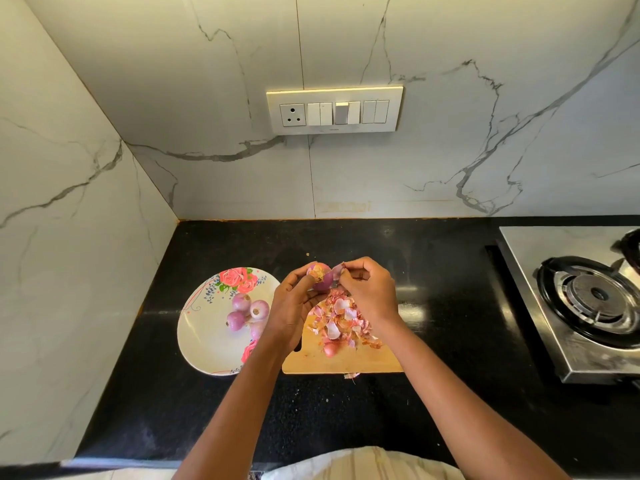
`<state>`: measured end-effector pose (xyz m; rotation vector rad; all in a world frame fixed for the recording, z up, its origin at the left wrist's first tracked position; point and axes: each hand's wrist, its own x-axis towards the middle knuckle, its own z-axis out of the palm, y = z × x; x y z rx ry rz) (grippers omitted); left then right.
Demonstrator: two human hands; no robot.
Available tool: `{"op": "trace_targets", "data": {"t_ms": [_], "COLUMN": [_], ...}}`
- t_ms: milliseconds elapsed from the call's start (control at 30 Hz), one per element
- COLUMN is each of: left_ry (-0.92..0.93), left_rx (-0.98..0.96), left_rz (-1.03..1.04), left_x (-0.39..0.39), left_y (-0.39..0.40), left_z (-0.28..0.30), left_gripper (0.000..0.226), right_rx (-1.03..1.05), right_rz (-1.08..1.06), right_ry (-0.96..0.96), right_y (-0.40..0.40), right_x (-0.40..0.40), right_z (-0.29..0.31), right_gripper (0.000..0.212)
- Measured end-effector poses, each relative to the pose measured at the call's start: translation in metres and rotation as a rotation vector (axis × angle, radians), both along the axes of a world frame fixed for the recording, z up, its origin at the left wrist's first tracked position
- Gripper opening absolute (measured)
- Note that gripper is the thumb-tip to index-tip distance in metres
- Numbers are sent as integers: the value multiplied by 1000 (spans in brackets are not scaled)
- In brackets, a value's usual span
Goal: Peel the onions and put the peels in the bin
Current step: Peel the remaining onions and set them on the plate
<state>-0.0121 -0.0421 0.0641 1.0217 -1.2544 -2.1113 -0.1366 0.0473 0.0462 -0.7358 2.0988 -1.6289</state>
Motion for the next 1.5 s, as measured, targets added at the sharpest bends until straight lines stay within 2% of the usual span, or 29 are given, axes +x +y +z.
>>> {"op": "trace_targets", "data": {"t_ms": [133, 233, 333, 467, 567, 667, 767, 900, 1167, 1333, 1500], "left_ry": [-42, -16, -21, -83, -129, -191, -163, -130, -126, -138, -140], "left_rx": [-22, -9, -56, -128, -159, -270, -271, -270, -217, -178, -164], "left_rz": [-66, -75, -116, -108, -100, -120, -117, -119, -112, -104, -108], "left_x": [2, 5, 8, 9, 8, 3, 4, -1, 2, 4, 3], "left_y": [4, 5, 0, -3, -1, -2, -3, -2, -2, -1, 0], "left_z": [-6, -5, -4, -8, -14, -18, -21, -22, -26, -27, -25], "left_gripper": [26, 25, 26, 30, 32, 44, 45, 43, 29, 31, 31], "right_rx": [22, 86, 254, 327, 233, 89, 43, 11, 14, 34, 45], "right_rz": [-9, -83, -5, 165, 185, 222, 299, 280, 299, 298, 225], "right_ry": [-257, -366, -243, -53, 95, 225, 390, 503, 564, 562, 483], "right_y": [1, 7, 18, 19, 16, 13, 9, 10, 11, 10, 9], "right_x": [-1, -10, -22, -14, -6, -2, 0, -4, -1, -2, 1], "right_z": [-13, -25, -38, -39, -25, -6, 0, -1, -4, -11, -13], "right_gripper": [10, 11, 11, 19, 22, 26, 27, 23, 20, 19, 18]}}
